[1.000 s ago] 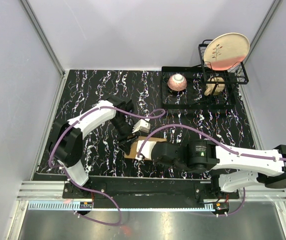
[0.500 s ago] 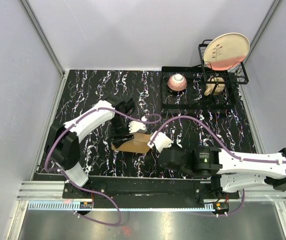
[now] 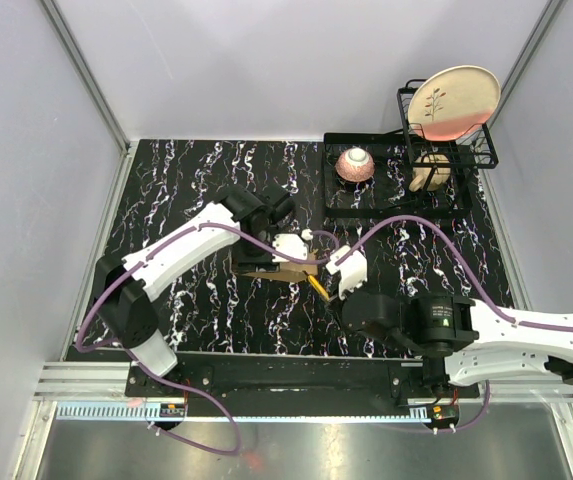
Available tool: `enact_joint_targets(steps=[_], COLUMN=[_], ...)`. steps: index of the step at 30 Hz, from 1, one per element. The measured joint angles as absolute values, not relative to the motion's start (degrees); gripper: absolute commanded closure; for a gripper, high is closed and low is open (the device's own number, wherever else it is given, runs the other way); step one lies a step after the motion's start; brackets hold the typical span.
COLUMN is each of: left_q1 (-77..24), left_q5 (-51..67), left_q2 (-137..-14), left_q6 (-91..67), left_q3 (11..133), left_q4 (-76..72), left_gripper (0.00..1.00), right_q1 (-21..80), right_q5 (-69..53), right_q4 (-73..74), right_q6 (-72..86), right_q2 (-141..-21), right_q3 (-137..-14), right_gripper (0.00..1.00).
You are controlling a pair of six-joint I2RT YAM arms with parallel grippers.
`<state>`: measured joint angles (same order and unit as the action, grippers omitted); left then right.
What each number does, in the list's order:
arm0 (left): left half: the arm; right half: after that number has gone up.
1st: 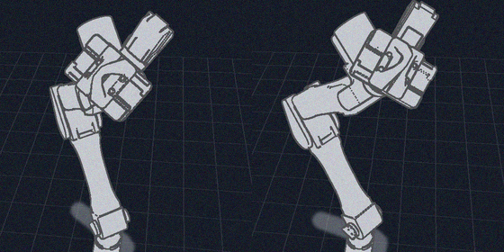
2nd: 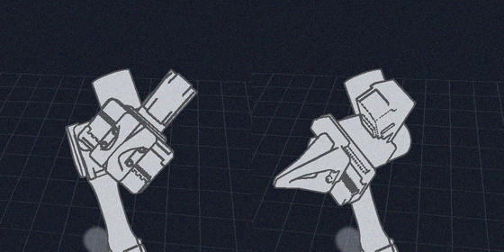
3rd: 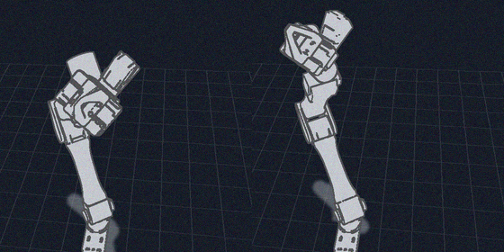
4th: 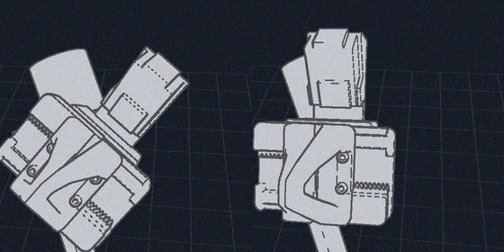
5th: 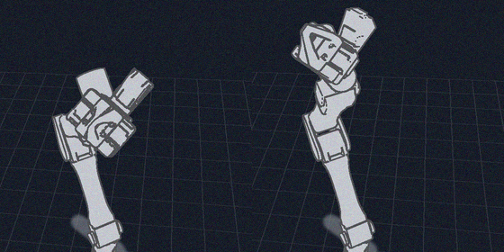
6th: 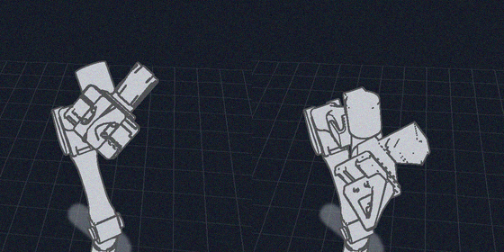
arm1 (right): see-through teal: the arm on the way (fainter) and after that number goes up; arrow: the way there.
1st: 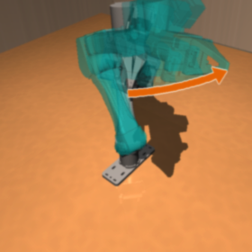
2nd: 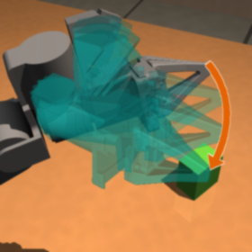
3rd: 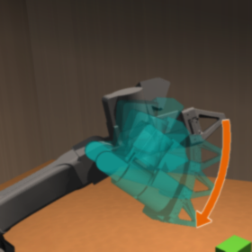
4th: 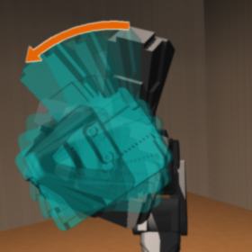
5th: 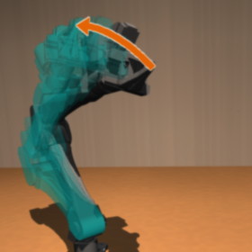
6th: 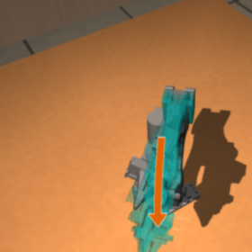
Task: Unpack the express box
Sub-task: Adjust the express box at the center of the board.
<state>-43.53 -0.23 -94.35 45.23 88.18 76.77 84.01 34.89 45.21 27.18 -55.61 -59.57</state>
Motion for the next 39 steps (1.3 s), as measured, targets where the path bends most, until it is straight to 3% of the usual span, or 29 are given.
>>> enact_joint_targets(steps=[16,29,39], left_q1=[-45.95,-50.52,-57.17], left_q5=[-29.43,-46.11,-45.12], left_q2=[-91.96,-95.29,-90.80], left_q6=[46.57,56.36,69.73], left_q3=[72.31,76.31,71.70], left_q4=[76.44,76.69,76.95], left_gripper=[0.79,1.00,1.00], right_q1=[84.01,83.00,58.48], right_q5=[27.16,31.14,33.63], right_q4=[56.62,57.80,36.75], right_q6=[44.99,51.35,49.25], right_q2=[-60.53,-59.02,-56.71], right_q3=[-59.18,-56.27,-43.46], right_gripper=[1.00,1.00,1.00])
